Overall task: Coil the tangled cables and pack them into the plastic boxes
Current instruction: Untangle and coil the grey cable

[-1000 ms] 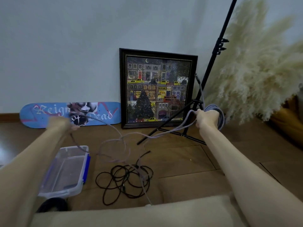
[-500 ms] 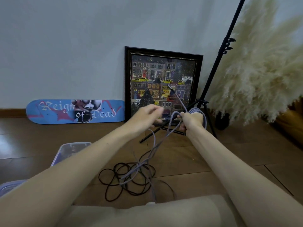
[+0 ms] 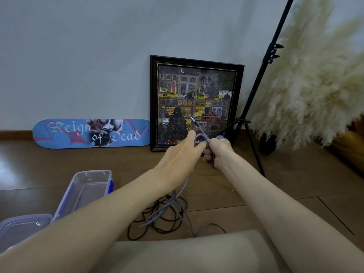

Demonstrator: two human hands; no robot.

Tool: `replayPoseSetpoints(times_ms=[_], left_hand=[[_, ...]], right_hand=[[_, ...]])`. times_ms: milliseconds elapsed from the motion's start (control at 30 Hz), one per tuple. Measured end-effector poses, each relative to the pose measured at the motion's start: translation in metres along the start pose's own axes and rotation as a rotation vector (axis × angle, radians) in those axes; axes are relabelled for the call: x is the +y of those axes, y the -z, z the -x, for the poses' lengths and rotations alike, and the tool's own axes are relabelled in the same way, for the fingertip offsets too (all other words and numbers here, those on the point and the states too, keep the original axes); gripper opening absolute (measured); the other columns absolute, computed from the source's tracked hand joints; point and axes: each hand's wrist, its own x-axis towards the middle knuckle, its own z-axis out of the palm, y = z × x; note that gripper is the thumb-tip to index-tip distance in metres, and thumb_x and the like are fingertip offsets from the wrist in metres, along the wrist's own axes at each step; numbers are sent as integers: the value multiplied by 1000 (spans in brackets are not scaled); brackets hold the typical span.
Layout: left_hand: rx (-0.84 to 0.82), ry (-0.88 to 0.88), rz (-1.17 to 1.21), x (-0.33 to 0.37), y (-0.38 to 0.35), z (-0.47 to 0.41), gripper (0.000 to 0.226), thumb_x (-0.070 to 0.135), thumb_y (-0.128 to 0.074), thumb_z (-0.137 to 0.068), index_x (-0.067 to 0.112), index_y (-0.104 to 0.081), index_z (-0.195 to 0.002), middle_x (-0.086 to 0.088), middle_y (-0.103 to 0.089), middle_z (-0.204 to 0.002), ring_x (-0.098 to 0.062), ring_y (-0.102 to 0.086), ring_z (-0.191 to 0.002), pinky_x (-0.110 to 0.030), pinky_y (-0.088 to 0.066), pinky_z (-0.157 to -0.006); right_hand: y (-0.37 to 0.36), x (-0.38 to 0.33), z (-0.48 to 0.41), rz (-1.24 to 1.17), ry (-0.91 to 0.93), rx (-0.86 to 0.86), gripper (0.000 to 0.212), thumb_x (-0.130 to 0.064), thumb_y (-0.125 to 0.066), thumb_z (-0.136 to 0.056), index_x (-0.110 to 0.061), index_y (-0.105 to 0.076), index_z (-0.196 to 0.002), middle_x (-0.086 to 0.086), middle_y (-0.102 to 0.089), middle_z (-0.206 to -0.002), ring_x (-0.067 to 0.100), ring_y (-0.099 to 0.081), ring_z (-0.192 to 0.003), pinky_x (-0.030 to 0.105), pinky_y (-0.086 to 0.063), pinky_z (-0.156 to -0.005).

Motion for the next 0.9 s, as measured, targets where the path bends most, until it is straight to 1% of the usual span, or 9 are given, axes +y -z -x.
replayPoseSetpoints(times_ms=[100,200,267,367,433,533,633,733,900], left_hand=[[28,-104,-101,-10,3,-2,27,-9,-55,-76,11,-38,-83,-11,-34,-106,-21,-30,-68,-27,-20,-46],[53,-223,-73,-34,4,2,22,-9,-72,-64,7,-59,-74,-18,-46,-119,-33,-47,-98,-36,-43,-63],[48,-133,136,-53,1,2,20,-9,-70,-70,9,-61,-72,-15,-42,-122,-30,-45,-111,-36,-47,-79],[139,183,548,-77,5,-7,36,-23,-51,-74,10,-55,-58,-2,-41,-94,-13,-48,-81,-19,-43,-65],[212,393,620,-92,8,-12,39,-27,-47,-73,6,-56,-54,1,-44,-85,-15,-50,-73,-19,-47,-64],[155,631,576,-114,0,-5,33,-20,-45,-81,2,-67,-69,-14,-59,-85,-24,-56,-68,-29,-46,-66],[46,919,771,-129,-10,9,19,-8,-47,-91,7,-57,-99,-19,-59,-79,-9,-58,-43,-23,-49,-48],[-107,927,824,-133,-15,15,34,-12,-42,-92,6,-52,-119,-22,-58,-80,-17,-62,-51,-22,-51,-44],[-207,781,776,-112,-14,6,29,-14,-42,-90,-3,-65,-104,-15,-59,-82,-18,-59,-59,-21,-51,-49]], right_hand=[[5,-2,-6,89,37,47,17,-9,-43,-96,-9,-56,-85,3,-38,-52,15,-28,-38,21,-26,-39],[24,-5,-22,348,199,206,31,-16,-52,-94,-14,-49,-63,3,-42,-51,19,-35,-42,30,-35,-51],[37,-5,-30,459,238,251,37,-20,-55,-93,-14,-44,-58,4,-45,-50,21,-37,-42,32,-37,-55],[46,-5,-33,506,138,111,23,-21,-53,-97,-21,-52,-74,3,-37,-50,17,-31,-38,27,-29,-46],[50,-5,-30,482,87,-29,18,-22,-53,-98,-17,-54,-81,1,-33,-48,13,-27,-33,22,-24,-41],[52,-6,-22,428,35,-183,34,-35,-58,-95,-6,-53,-79,0,-33,-38,12,-27,-29,20,-27,-37],[54,-11,-18,365,-4,-199,39,-40,-58,-94,-3,-55,-80,-2,-31,-36,11,-26,-28,21,-28,-36],[54,-14,-14,282,-62,-195,38,-35,-49,-100,-3,-55,-81,-3,-29,-32,9,-23,-25,19,-27,-32],[45,-15,-7,231,-62,-200,38,-28,-43,-102,-11,-47,-68,-4,-29,-32,9,-20,-24,17,-28,-31]])
